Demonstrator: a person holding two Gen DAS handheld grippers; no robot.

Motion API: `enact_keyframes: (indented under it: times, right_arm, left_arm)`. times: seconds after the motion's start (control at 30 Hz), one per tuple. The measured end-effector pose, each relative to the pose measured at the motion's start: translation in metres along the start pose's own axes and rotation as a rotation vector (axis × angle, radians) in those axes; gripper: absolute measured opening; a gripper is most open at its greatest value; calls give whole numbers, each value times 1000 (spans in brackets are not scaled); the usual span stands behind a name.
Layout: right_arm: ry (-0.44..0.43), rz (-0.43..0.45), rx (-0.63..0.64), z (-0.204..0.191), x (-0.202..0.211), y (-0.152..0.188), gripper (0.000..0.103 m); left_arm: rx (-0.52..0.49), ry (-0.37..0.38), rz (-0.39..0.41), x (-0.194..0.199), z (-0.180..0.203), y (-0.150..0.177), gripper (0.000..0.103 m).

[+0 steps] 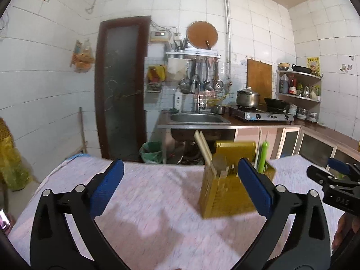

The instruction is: Organize utensils

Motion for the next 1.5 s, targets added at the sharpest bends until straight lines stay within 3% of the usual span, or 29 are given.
enact_keyframes:
  times: [0.1,0.27,0.57,0.9,1.5]
  right_arm:
    - [2,34,23,-6,27,24,98]
    - [-9,46,40,-16,61,62,99]
    - [1,83,10,-15,76,97,99]
    - [30,60,36,-14,68,116,98]
    - [35,73,37,-14,73,120,99]
  left_arm:
    - [-7,-28,-9,26,-6,24,98]
    - [6,-56,-11,60,-11,62,98]
    - [-18,-64,-27,69,-6,109,98]
    - [-45,-84,-52,60,-3,121,98]
    - [-22,-78,-53,60,-9,123,98]
Point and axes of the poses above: each gripper's, at about its wrist camera, not at the fingertips, and x roughly against the way its jaws point, z to its right, y to its underside, the point moved 1 cm from there along -x, roughly the way its jaws point, and after that the axes turned 6 degrees about -z, right-handed, at the moved point
